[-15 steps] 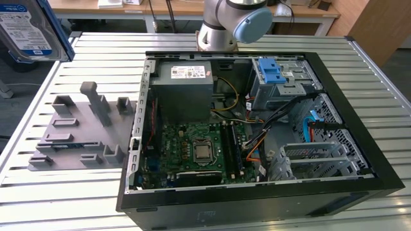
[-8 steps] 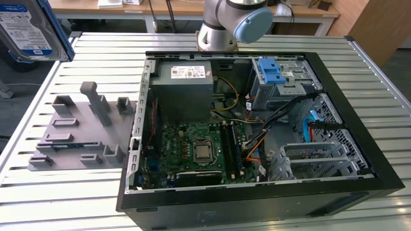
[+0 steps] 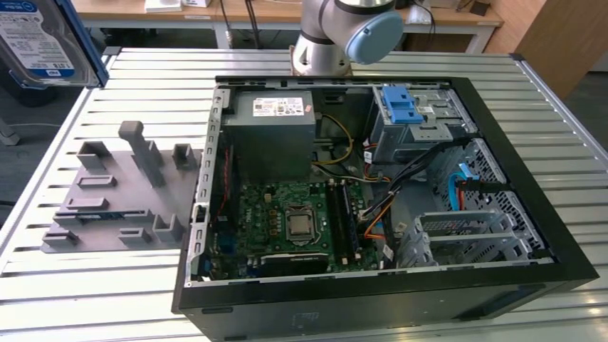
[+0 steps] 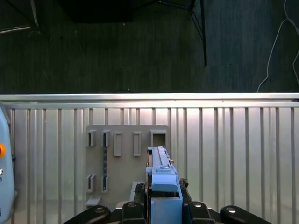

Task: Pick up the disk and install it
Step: 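Pick up the disk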

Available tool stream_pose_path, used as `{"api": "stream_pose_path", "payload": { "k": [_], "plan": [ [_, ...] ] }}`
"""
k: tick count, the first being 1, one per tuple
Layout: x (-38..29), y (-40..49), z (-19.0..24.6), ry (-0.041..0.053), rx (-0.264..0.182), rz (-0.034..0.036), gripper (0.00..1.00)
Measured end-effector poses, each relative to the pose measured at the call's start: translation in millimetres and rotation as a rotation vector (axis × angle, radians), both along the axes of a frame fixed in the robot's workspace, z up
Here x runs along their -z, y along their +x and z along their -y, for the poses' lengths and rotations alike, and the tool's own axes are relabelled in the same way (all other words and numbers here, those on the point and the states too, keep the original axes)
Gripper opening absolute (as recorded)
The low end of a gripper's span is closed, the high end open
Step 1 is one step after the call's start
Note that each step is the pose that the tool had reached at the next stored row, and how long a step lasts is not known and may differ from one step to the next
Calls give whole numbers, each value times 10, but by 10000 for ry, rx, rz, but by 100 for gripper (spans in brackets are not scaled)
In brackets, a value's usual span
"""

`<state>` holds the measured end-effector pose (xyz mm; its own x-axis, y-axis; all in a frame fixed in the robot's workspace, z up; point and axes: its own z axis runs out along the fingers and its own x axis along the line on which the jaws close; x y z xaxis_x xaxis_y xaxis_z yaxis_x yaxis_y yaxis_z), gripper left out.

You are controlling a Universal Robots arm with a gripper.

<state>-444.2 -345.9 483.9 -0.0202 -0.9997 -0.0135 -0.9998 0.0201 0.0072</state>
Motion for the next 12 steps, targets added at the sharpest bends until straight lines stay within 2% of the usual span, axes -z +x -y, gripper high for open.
{"api": "stream_pose_path", "payload": {
  "k": [5,12],
  "plan": [
    [-4,12,0,-8,1,-37,36],
    [-6,13,3,-8,1,-48,36]
  ]
}}
